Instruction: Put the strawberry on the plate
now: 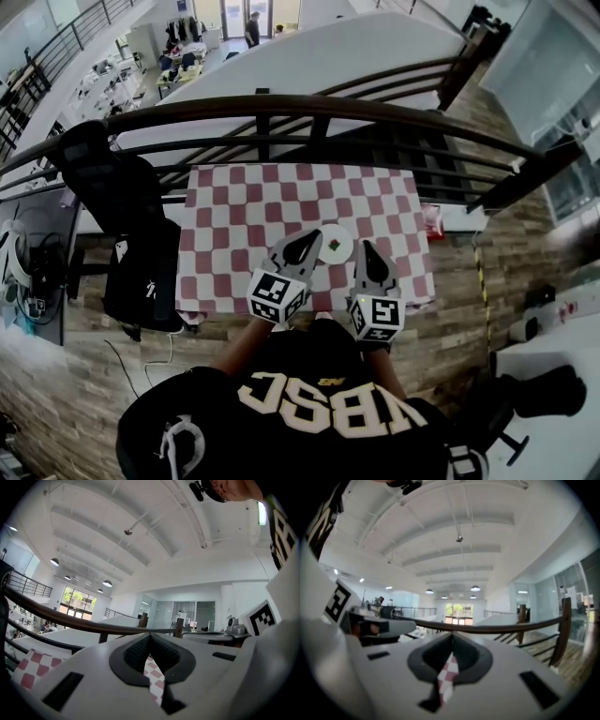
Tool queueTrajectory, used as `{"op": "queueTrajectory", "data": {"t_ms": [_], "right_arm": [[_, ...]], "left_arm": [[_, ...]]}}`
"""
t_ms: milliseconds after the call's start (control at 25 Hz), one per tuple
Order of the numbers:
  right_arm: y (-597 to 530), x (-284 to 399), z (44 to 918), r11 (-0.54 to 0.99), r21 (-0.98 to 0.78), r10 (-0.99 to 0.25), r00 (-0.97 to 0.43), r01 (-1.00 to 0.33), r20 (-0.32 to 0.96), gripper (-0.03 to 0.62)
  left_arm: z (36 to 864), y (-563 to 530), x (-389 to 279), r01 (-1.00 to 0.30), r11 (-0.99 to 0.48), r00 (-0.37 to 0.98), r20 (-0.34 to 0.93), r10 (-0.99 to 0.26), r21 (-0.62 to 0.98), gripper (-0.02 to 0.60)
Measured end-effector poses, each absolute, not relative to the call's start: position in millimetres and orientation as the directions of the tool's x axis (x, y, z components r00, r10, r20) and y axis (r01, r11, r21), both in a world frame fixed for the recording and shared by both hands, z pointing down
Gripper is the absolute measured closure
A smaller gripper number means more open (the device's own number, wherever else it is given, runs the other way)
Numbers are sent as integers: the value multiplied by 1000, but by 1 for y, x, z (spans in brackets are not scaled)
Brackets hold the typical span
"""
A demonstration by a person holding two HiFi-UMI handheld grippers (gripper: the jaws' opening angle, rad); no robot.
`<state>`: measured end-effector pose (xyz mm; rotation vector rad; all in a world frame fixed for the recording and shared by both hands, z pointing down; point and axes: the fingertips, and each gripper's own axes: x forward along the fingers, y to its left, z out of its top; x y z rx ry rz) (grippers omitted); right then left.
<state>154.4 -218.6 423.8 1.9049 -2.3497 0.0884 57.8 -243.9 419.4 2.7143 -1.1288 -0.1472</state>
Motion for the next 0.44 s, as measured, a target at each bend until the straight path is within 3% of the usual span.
{"op": "queueTrajectory", "data": {"t_ms": [440], "right_arm": [[-251, 227, 440, 177, -23, -971, -179, -984, 158, 574]], "left_arm": [[450, -285, 105, -705, -656, 691, 53, -721, 270, 566]]}}
